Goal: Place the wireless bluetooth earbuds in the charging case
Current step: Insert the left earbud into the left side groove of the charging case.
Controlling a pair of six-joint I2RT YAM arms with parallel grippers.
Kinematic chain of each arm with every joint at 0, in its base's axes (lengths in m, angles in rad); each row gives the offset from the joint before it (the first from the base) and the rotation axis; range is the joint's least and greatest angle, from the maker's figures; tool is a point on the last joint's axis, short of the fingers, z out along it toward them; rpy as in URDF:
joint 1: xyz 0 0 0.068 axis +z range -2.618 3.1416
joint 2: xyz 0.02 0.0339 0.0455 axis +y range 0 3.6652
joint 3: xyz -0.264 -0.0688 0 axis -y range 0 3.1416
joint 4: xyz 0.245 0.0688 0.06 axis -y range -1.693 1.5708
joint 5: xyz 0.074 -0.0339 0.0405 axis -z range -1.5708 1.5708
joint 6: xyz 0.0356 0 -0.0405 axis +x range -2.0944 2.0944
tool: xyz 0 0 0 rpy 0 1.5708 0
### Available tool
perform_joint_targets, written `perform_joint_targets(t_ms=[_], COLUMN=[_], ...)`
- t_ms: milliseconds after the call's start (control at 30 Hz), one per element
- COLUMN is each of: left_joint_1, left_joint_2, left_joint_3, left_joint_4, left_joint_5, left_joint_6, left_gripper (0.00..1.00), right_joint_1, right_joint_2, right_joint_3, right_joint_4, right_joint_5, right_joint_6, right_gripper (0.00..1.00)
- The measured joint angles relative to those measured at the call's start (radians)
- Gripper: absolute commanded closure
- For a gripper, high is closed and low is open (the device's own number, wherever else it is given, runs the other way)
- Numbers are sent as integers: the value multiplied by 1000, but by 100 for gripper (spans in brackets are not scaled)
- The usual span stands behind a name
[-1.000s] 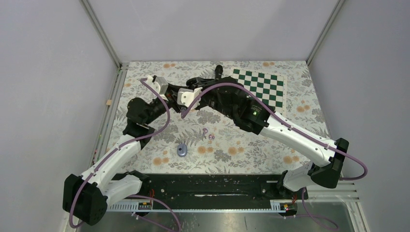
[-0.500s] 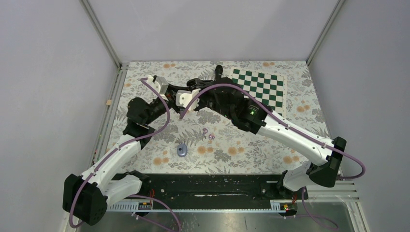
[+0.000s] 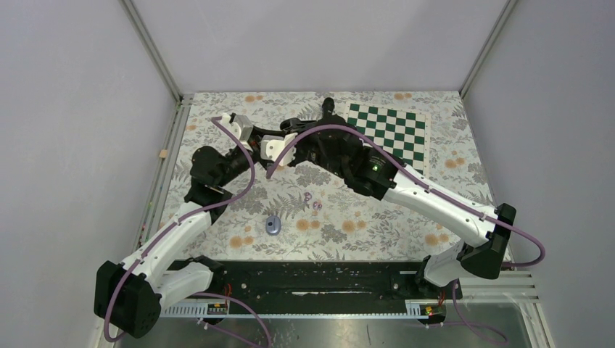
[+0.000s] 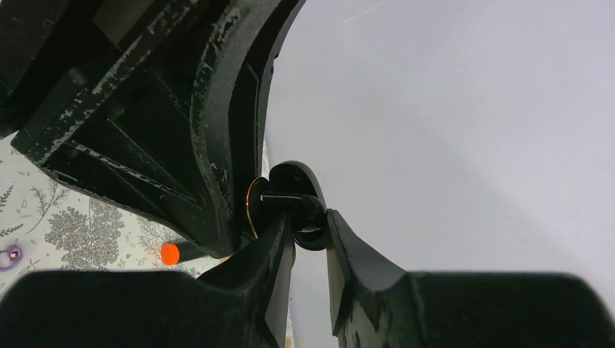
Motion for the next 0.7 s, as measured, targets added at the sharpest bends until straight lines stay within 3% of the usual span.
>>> perform_joint_targets(t_ms=[467, 700], left_joint_1=[-2, -3], left_joint_2=[0, 0], left_joint_3=[-10, -14], left_joint_4=[-16, -15], left_joint_5=[5, 6], left_joint_6=[-1, -12], left_gripper=[100, 100], right_joint_1=[0, 0], right_joint_2=[0, 0], right_joint_3=[6, 7], right_joint_4=[-59, -71], right_joint_5=[-24, -35], right_joint_6=[-46, -71], right_gripper=[100, 84])
